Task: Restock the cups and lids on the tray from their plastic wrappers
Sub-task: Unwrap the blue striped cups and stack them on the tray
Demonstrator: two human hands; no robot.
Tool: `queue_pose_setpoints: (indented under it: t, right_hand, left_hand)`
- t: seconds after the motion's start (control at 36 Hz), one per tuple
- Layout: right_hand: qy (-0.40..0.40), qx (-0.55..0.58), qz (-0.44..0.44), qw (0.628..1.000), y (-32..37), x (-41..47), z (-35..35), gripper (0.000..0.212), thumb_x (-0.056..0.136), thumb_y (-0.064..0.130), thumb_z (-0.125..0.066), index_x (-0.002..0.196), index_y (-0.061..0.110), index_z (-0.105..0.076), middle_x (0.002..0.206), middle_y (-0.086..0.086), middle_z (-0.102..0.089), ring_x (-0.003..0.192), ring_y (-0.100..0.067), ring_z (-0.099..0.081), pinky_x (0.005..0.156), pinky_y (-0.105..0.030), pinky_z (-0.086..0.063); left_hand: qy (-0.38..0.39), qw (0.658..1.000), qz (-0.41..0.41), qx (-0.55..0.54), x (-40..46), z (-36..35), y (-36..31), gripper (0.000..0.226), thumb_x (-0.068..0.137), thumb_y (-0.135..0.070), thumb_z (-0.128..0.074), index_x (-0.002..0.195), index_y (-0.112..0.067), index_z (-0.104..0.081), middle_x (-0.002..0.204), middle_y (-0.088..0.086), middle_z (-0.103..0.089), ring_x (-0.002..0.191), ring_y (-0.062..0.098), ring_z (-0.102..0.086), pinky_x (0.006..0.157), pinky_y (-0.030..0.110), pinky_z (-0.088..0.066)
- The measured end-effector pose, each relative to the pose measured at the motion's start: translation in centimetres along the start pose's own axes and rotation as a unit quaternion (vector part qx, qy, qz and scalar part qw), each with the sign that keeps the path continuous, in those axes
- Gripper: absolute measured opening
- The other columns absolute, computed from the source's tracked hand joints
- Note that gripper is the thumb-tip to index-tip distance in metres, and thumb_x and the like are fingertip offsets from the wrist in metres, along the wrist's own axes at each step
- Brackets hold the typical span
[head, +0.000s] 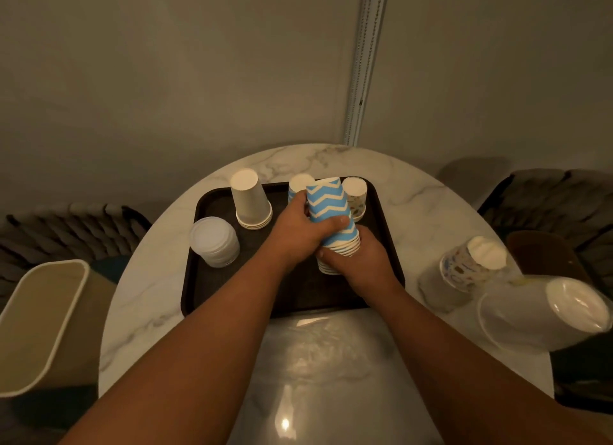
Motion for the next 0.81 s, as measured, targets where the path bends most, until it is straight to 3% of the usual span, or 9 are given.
queue_pose_setpoints:
  t: [0.11, 0.19, 0.31, 0.47, 0.58, 0.64, 0.81]
  right_hand:
    - [0.005, -0.018, 0.006, 1.0, 0.1, -0.5, 0.1, 0.068, 0.061, 0.04, -0.09, 0.121, 0.027, -0.06, 0.109, 0.007, -0.071, 0.097, -0.006, -0.069, 0.089, -0.036, -0.057]
    - [0.007, -0.024, -0.003, 1.0, -0.3, -0.9, 0.1, 0.083, 0.051, 0.057, -0.086, 0.122, 0.025, -0.06, 0.109, 0.007, -0.071, 0.097, -0.007, -0.069, 0.089, -0.036, -0.057]
    - [0.0, -0.018, -0.01, 1.0, -0.6, -1.5, 0.0, 0.083, 0.05, 0.059, -0.085, 0.121, 0.023, -0.06, 0.108, 0.005, -0.072, 0.095, -0.008, -0.07, 0.088, -0.037, -0.058]
    - [-0.004, -0.029, -0.018, 0.999, -0.7, -1.6, -0.2, 0.067, 0.064, 0.04, -0.09, 0.12, 0.02, -0.06, 0.107, 0.004, -0.072, 0.094, -0.008, -0.07, 0.087, -0.035, -0.058]
    - [-0.031, -0.026, -0.041, 0.998, -1.7, -1.4, 0.0, 0.069, 0.052, 0.047, -0.091, 0.109, 0.023, -0.062, 0.099, 0.003, -0.073, 0.088, -0.01, -0.071, 0.083, -0.041, -0.059]
    - [-0.046, -0.02, -0.052, 0.997, -2.2, -1.3, 0.2, 0.065, 0.054, 0.043, -0.093, 0.107, 0.022, -0.061, 0.097, 0.002, -0.073, 0.087, -0.012, -0.071, 0.083, -0.042, -0.059]
    - [-0.06, 0.008, -0.058, 0.997, -1.9, -1.2, 0.6, 0.046, 0.066, 0.026, -0.089, 0.1, 0.027, -0.058, 0.098, 0.003, -0.071, 0.085, -0.01, -0.07, 0.075, -0.026, -0.058]
  left_hand:
    - [-0.019, 0.998, -0.009, -0.059, -0.9, -0.1, 0.0, 0.051, 0.074, -0.019, -0.085, 0.115, -0.026, -0.057, 0.113, 0.002, -0.071, 0.1, 0.019, -0.071, 0.092, 0.048, -0.056]
    - [-0.024, 0.995, -0.009, -0.095, -1.2, -0.1, -0.2, 0.049, 0.079, -0.011, -0.08, 0.118, -0.024, -0.055, 0.115, 0.004, -0.07, 0.101, 0.02, -0.071, 0.092, 0.046, -0.056]
    - [-0.023, 0.996, -0.006, -0.088, -1.6, -0.1, -0.1, 0.05, 0.078, -0.013, -0.082, 0.118, -0.026, -0.055, 0.115, 0.002, -0.071, 0.101, 0.019, -0.071, 0.091, 0.046, -0.057]
    - [-0.035, 0.997, -0.015, -0.067, -1.4, 0.3, -0.4, 0.055, 0.077, -0.02, -0.083, 0.123, -0.021, -0.054, 0.116, 0.002, -0.07, 0.101, 0.018, -0.071, 0.092, 0.046, -0.056]
    - [-0.09, 0.993, -0.037, -0.062, -0.3, 1.2, -1.7, 0.073, 0.064, -0.053, -0.082, 0.123, -0.022, -0.054, 0.118, -0.001, -0.069, 0.106, 0.015, -0.069, 0.095, 0.045, -0.054]
    - [-0.14, 0.986, -0.057, -0.07, 0.8, 2.2, -2.7, 0.071, 0.057, -0.058, -0.078, 0.115, -0.025, -0.055, 0.116, -0.001, -0.069, 0.106, 0.014, -0.068, 0.097, 0.044, -0.053]
    - [-0.201, 0.973, -0.109, 0.033, 4.2, 4.2, -4.4, 0.058, 0.069, -0.032, -0.081, 0.116, -0.024, -0.048, 0.113, -0.005, -0.064, 0.103, 0.011, -0.065, 0.098, 0.041, -0.052]
Point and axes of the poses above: each hand's wrist, its own x-axis towards the middle knuckle, its own z-axis out of the back of the hand, y = z × x, the point moved 2 cm from there along x, towards the middle knuckle
